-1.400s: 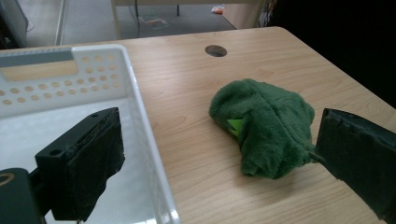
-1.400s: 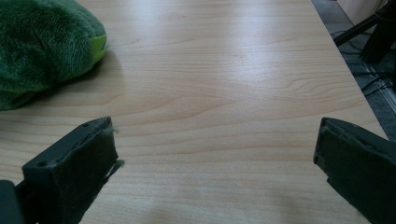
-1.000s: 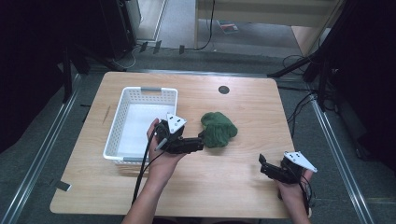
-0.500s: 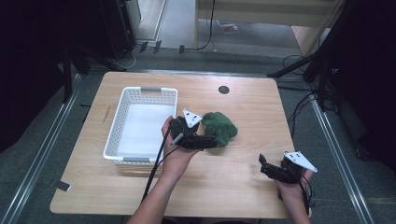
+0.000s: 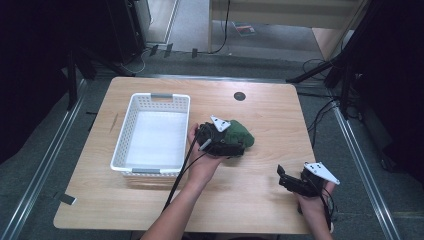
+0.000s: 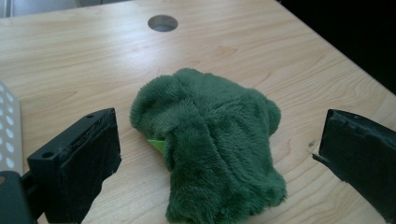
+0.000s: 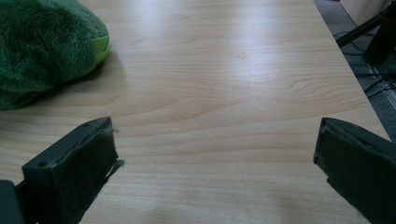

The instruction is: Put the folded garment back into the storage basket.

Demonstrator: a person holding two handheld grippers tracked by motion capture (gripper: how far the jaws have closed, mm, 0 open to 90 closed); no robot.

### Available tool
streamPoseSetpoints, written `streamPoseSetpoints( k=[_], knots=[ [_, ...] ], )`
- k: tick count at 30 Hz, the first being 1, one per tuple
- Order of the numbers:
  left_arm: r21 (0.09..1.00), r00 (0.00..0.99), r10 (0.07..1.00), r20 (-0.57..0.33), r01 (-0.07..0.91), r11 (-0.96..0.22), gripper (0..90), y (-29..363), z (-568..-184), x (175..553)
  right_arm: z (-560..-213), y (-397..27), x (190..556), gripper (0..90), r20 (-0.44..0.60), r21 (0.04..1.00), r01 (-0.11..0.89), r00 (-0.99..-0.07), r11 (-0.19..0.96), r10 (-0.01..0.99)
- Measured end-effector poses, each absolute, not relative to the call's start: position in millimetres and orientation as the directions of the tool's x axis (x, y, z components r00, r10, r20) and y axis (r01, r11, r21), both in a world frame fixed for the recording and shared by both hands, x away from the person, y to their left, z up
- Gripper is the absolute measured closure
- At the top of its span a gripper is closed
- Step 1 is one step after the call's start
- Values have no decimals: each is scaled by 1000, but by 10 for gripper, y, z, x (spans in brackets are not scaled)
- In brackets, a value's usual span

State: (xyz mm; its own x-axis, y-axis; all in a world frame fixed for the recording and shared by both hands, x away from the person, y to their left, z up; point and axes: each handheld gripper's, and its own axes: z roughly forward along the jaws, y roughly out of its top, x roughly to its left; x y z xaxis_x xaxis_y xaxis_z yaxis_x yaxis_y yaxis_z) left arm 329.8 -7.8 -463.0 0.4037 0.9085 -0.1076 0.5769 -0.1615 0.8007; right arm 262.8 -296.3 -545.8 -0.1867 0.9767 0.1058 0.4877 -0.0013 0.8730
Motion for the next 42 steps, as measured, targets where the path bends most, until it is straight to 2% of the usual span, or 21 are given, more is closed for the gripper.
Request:
streamPoseSetpoints(
  k=[6,21,42],
  knots=[
    [782,393,912,-117,603,-159,0,-207,-4736,3411,-5458,-2963,2629,0,106,873,488,-188,-1,976],
    [722,362,932,-15,648,-240,0,-485,-5111,3633,-5458,-2971,2629,0,113,874,486,-188,-8,976],
    [634,402,916,-10,711,-305,0,-506,-5391,3761,-5459,-2969,2632,0,112,873,488,-187,-6,976]
  ],
)
